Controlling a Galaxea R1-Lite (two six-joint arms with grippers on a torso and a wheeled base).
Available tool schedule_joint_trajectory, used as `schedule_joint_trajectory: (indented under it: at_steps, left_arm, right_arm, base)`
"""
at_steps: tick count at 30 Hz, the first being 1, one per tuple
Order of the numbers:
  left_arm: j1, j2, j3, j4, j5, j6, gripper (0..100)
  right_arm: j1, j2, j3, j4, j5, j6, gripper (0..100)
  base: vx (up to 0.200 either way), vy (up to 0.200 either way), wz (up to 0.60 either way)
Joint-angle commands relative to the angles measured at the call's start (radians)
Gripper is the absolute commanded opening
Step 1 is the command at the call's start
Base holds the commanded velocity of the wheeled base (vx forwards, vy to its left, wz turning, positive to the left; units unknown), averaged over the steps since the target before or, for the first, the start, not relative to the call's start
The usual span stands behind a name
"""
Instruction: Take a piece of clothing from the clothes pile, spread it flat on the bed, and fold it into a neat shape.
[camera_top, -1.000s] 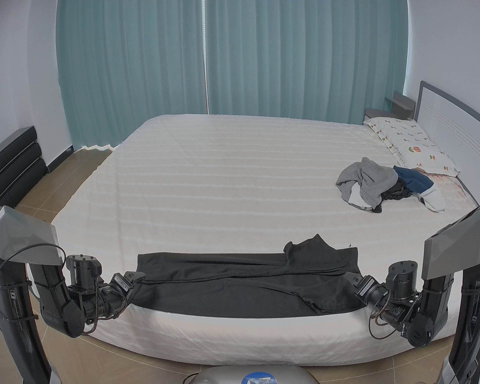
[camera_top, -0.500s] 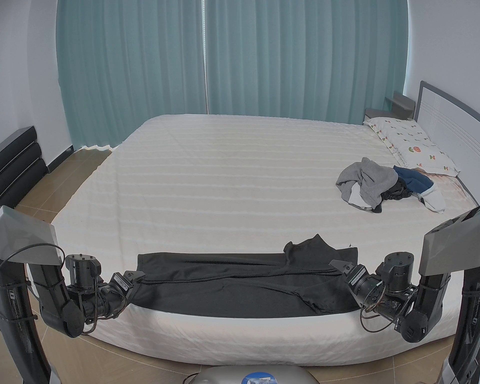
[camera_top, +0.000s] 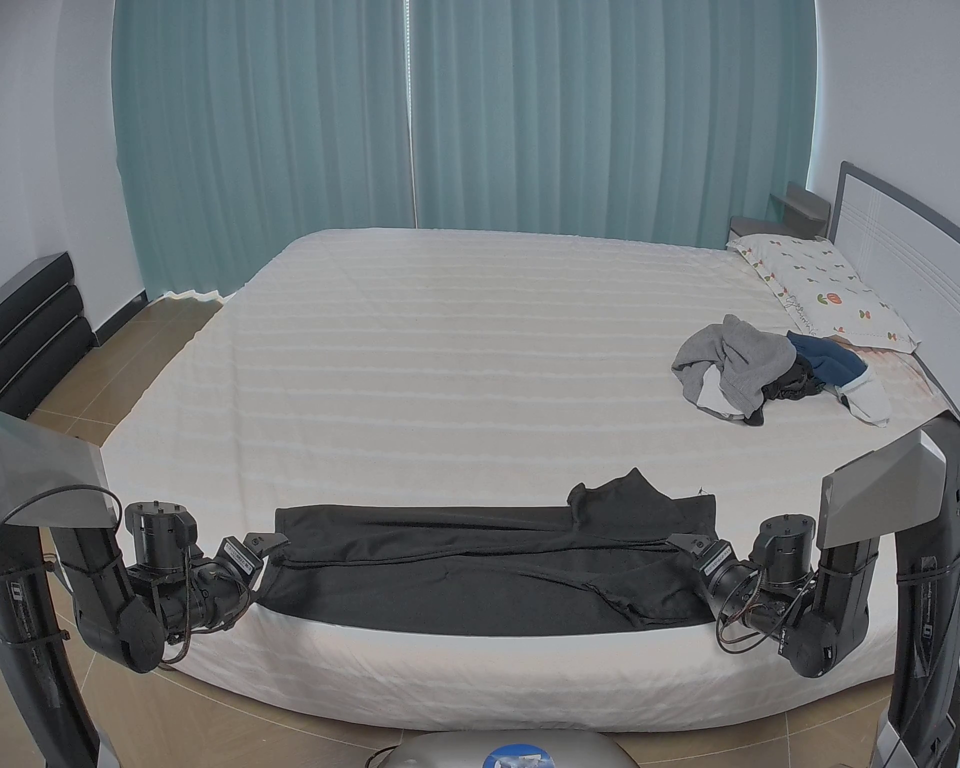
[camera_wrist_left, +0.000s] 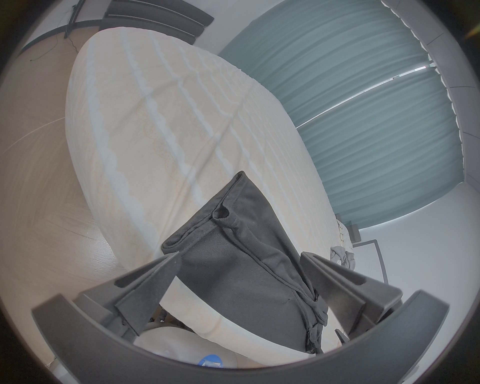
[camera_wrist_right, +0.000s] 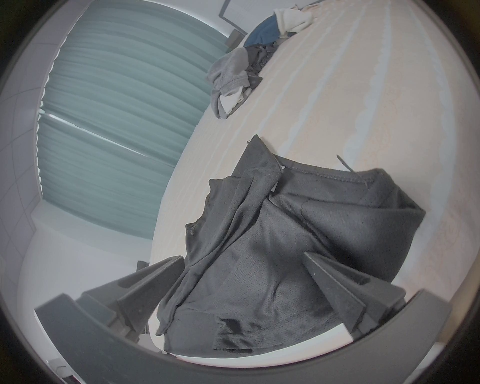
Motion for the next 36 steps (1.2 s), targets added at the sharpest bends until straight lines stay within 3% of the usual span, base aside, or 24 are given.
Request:
schedule_joint_trajectory:
  at_steps: [1,13,16,25,36]
  left_arm:
    - [-0.002,-0.001,-0.026,0.0,0.001,0.002,100]
    - [0.003,0.007,-0.064,0.0,0.007,-0.006,100]
    - [0.014,0.007,-0.064,0.0,-0.004,-0.024,100]
    - [0.007,0.008,-0.07,0.001,-0.01,-0.023,100]
    - [0.014,0.016,-0.081,0.001,-0.001,-0.005,100]
  right_arm:
    - [-0.008,-0.053,0.008,-0.017,-0.002,0.045,100]
    - [-0.12,-0.133,0.043,-0.017,0.061,0.064,100]
    - [-0.128,-0.145,0.05,-0.017,0.061,0.065,100]
    - [-0.126,-0.137,0.063,-0.017,0.064,0.064,100]
    - [-0.119,-0.131,0.074,-0.017,0.063,0.062,100]
  base:
    - [0.0,0.0,0.0]
    - [0.0,0.0,0.0]
    - [0.0,0.0,0.0]
    - [0.2,0.0,0.0]
    - [0.0,0.0,0.0]
